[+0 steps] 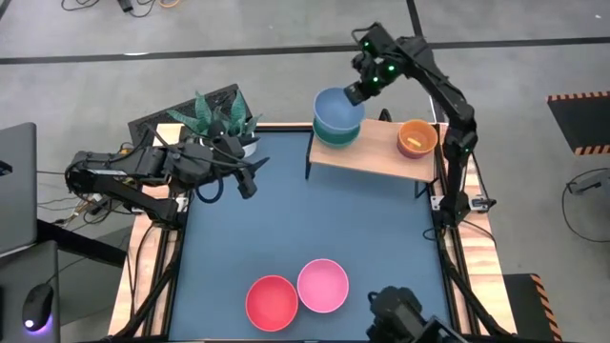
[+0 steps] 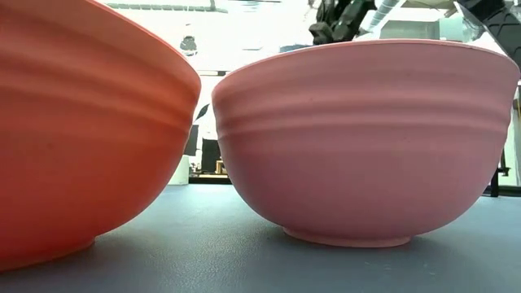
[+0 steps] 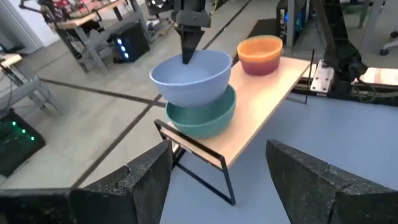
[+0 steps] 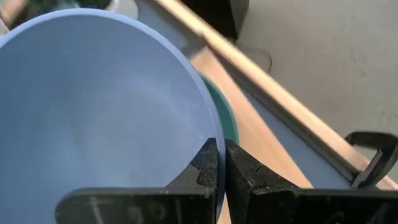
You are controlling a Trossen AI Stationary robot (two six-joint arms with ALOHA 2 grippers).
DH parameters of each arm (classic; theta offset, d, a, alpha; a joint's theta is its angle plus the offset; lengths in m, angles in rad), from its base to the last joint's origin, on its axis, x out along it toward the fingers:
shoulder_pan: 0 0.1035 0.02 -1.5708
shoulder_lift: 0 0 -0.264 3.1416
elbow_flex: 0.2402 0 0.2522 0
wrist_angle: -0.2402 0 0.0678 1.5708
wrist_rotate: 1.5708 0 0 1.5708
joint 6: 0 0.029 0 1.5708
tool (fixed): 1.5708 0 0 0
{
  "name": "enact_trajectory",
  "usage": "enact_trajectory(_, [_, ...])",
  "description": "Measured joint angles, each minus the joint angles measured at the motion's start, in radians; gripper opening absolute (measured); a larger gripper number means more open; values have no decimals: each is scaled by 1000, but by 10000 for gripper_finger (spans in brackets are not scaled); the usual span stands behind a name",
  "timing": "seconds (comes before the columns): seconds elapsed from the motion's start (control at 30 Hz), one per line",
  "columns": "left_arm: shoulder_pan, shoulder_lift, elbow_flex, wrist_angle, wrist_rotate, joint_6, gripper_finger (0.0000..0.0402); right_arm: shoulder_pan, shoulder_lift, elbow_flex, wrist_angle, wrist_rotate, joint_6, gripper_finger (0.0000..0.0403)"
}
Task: Place and stack bowls onto a shelf
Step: Stack the big blue bowl on top of the big green bowl on the shelf
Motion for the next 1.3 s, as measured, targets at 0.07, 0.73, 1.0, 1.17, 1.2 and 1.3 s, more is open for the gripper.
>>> enact_trajectory(0.07, [0,0,0,-20,-1,-20,245,1,18,0,-14,2,-16,30])
enact_trajectory(0.73, [0,0,0,-33,-2,-42,245,-5,50,-16,-29,2,-43,31])
enact_trajectory(1.0, [0,0,0,-33,-2,-45,245,-4,50,-16,-27,2,-50,62])
enact_trajectory(1.17, [0,0,0,-33,-2,-45,245,11,50,-16,-26,-1,-81,65])
enact_trajectory(1.2, [0,0,0,-33,-2,-45,245,15,50,-16,-26,-1,-89,65])
enact_trajectory(1.3, [0,0,0,-33,1,-45,245,28,50,-16,-26,-1,-119,70])
